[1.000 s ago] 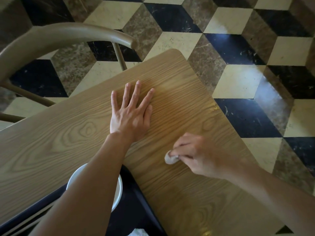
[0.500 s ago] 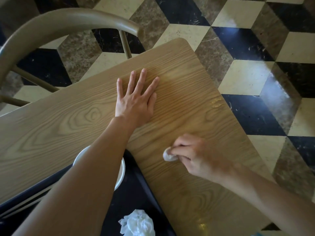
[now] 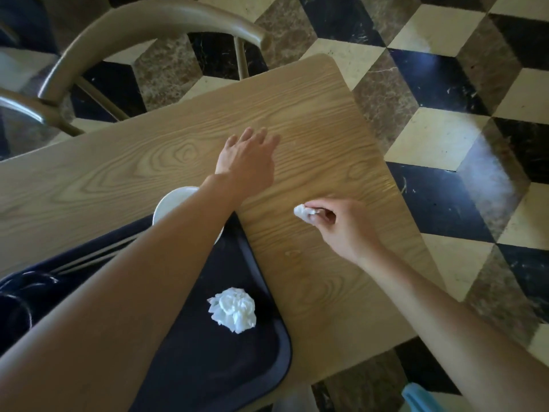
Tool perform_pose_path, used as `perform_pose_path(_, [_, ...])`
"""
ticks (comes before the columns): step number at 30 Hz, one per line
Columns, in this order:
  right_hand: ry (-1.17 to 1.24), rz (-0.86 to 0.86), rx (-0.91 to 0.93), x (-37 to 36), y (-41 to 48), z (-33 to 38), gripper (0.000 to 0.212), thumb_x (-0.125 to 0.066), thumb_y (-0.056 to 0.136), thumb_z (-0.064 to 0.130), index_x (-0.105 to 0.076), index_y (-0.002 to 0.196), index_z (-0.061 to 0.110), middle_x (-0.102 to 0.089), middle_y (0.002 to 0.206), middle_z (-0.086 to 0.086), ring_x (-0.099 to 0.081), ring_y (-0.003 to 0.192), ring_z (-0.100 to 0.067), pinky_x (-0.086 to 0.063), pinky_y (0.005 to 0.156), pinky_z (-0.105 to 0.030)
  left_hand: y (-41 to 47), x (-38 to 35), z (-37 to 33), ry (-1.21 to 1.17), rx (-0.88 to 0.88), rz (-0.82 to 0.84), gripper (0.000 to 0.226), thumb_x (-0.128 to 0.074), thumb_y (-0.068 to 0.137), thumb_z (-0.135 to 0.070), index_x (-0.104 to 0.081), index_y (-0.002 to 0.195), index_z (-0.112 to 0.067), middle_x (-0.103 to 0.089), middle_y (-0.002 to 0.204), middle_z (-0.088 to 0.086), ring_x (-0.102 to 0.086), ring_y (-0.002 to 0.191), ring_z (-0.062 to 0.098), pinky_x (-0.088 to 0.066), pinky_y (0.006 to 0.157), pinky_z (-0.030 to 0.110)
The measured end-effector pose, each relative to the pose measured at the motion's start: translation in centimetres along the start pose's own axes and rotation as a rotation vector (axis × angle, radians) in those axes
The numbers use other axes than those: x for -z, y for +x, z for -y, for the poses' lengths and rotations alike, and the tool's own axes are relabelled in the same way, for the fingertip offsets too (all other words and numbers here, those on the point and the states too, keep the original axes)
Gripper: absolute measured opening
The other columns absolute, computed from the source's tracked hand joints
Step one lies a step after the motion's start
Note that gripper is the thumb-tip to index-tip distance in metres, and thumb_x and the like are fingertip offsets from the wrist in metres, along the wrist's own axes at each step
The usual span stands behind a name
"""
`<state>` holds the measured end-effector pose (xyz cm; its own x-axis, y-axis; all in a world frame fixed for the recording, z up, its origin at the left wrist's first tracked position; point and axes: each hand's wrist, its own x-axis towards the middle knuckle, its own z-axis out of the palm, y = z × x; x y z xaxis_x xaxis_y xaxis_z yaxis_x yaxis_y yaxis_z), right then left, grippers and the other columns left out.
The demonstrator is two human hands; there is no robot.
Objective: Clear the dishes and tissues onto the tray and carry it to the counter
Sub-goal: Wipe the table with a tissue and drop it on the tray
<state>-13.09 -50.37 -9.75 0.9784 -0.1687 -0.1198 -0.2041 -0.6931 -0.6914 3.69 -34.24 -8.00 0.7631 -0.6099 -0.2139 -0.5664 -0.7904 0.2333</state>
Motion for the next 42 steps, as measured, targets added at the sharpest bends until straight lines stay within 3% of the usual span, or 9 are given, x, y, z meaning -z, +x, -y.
perform_pose_path(3, [-0.058,0.097,0.118,-1.9,-2.1,1.2,0.024,-0.066,0.082,0.005,-0.076,0.101,0.017,-0.07,0.094,0.001,-0.066,0.078,-0.018,-0.055,0.071,-0.039,-2.9,0.3,-0.6,-0.026,0.004,-0.024,0.049,-0.047,0.096,-0.023,-0.041,0.144,-0.022,-0.045,0.15,0.001,-0.032,0.142,0.023,-0.024,0.116,0.045])
perform_pose_path(6, [-0.148,0.357,0.252,-2.3,-5.1,2.3,0.025,-0.064,0.085,0.002,-0.078,0.099,0.018,-0.07,0.098,0.001,-0.064,0.089,-0.02,-0.053,0.078,-0.035,-6.0,1.1,-1.1,-0.082,0.027,-0.049,0.051,-0.048,0.096,-0.022,-0.04,0.147,-0.021,-0.041,0.154,0.002,-0.028,0.146,0.025,-0.02,0.118,0.044])
perform_pose_path(10, [-0.207,0.594,0.086,-0.2,-7.3,2.7,0.024,-0.062,0.089,0.012,-0.077,0.104,0.024,-0.069,0.104,0.007,-0.061,0.095,-0.012,-0.048,0.082,-0.026,-11.4,2.6,-1.4,-0.185,0.041,-0.167,0.046,-0.051,0.094,-0.014,-0.05,0.14,-0.013,-0.051,0.146,0.005,-0.039,0.139,0.026,-0.028,0.113,0.042])
perform_pose_path(15, [-0.132,0.433,-0.079,1.3,-9.6,3.1,0.025,-0.06,0.086,0.017,-0.074,0.105,0.027,-0.065,0.096,0.013,-0.06,0.089,-0.007,-0.042,0.076,-0.016,-19.3,2.4,-1.1,-0.255,0.094,-0.263,0.04,-0.06,0.091,-0.011,-0.058,0.131,-0.01,-0.061,0.133,0.004,-0.051,0.128,0.024,-0.044,0.103,0.042])
perform_pose_path(22, [-0.073,0.275,-0.034,-2.2,-10.3,8.6,0.019,-0.061,0.083,0.03,-0.072,0.099,0.028,-0.073,0.092,0.01,-0.065,0.082,-0.011,-0.053,0.071,-0.03,-30.0,-2.3,0.0,-0.252,0.368,-0.153,0.044,-0.063,0.089,-0.018,-0.061,0.132,-0.012,-0.061,0.135,0.008,-0.055,0.127,0.031,-0.048,0.102,0.046])
perform_pose_path(27, [-0.045,0.272,-0.016,-5.6,-9.9,12.0,0.015,-0.057,0.085,0.026,-0.063,0.099,0.026,-0.071,0.091,0.01,-0.065,0.081,-0.015,-0.053,0.071,-0.033,-35.7,-5.5,0.8,-0.226,0.604,0.188,0.07,-0.059,0.093,-0.04,-0.028,0.155,-0.031,-0.02,0.165,0.004,-0.021,0.149,0.034,-0.034,0.112,0.051])
perform_pose_path(32, [-0.122,0.272,0.023,-8.1,-9.6,12.8,0.005,-0.053,0.086,0.023,-0.057,0.087,0.025,-0.066,0.084,0.005,-0.061,0.077,-0.021,-0.05,0.066,-0.038,-38.8,-7.5,1.9,-0.224,0.683,0.288,0.084,-0.053,0.092,-0.057,0.0,0.156,-0.045,0.016,0.166,0.001,0.008,0.151,0.038,-0.024,0.112,0.065])
perform_pose_path(36, [-0.178,0.305,0.006,-9.3,-10.1,12.5,0.013,-0.054,0.088,0.022,-0.065,0.094,0.022,-0.07,0.09,0.0,-0.063,0.081,-0.025,-0.049,0.066,-0.036,-39.2,-8.1,2.3,-0.229,0.692,0.31,0.085,-0.051,0.091,-0.061,0.006,0.153,-0.049,0.023,0.164,-0.002,0.014,0.15,0.04,-0.022,0.11,0.071])
perform_pose_path(42, [-0.133,0.26,-0.006,-9.5,-9.9,12.4,0.023,-0.062,0.09,0.02,-0.077,0.106,0.015,-0.072,0.113,-0.002,-0.065,0.101,-0.021,-0.044,0.085,-0.026,-39.3,-8.3,2.5,-0.248,0.691,0.283,0.085,-0.052,0.091,-0.06,0.005,0.153,-0.05,0.024,0.164,-0.003,0.016,0.15,0.04,-0.022,0.11,0.071])
